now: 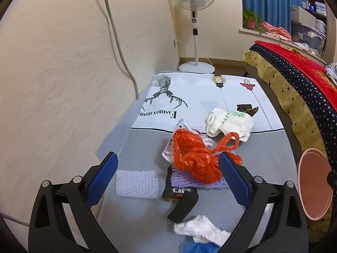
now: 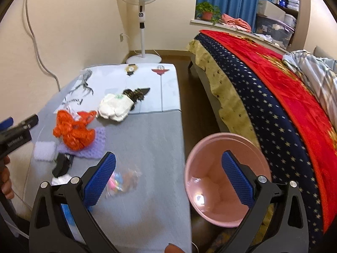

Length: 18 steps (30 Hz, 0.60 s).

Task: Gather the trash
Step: 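Move both tools forward over the trash on the gray table, then close the right tool on the clear plastic bag with pink items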

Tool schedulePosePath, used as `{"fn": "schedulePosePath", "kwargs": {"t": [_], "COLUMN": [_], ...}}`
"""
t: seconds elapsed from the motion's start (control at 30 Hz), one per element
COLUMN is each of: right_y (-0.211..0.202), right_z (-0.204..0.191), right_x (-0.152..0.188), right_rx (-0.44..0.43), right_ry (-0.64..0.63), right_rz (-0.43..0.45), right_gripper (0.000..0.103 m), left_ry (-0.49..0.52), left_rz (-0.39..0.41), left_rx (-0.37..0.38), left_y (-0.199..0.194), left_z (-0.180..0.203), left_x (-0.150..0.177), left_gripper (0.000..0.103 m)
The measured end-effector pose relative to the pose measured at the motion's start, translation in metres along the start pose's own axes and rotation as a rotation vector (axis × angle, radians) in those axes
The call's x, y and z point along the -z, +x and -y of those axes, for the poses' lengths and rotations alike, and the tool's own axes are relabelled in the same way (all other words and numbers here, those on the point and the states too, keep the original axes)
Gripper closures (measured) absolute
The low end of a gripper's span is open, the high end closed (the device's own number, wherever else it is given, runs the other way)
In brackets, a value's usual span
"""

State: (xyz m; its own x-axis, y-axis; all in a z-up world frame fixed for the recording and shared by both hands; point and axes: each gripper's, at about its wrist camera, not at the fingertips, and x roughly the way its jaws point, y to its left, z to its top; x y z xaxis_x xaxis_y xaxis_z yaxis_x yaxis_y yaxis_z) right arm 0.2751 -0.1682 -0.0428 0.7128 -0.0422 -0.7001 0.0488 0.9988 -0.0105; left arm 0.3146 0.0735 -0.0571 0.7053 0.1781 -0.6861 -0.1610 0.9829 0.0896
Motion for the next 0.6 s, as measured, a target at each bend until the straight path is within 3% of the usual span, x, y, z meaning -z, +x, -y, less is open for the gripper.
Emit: {"fn": "schedulePosePath", "kwargs": {"t": [0.1,0.2,0.4,0.6], "right_y": [0.013,0.035,0.081,0.096], "right_z": [-0.008,-0.024,-0.046,-0.049], "right_x": [-0.007,-0.009,0.004,0.036], "right_rx": [-0.034,-0.053,-0.090,-0.120], "right_ry": [0.008,-0.025,-0.051,-0.106], "right_rz": [0.109,0.138,0.072,0.042], "right_gripper": [0.005,0.005,0.005,0.005], "left_ry": [-0.021,-0.019,-0.045,-0.063], "left_rz": [0.012,0.045,0.069,0.066], "left_rx": [-0.005,-0.026,-0.015,0.011], "left_y": [0.018,0.027,0.042,0.050], "left_z": [-0.008,-0.013,-0.013,-0.014], "left_x": [-0.002,-0.002,-0.005,-0.007], "left_gripper": [0.010,0.010,0.010,0.010]}}
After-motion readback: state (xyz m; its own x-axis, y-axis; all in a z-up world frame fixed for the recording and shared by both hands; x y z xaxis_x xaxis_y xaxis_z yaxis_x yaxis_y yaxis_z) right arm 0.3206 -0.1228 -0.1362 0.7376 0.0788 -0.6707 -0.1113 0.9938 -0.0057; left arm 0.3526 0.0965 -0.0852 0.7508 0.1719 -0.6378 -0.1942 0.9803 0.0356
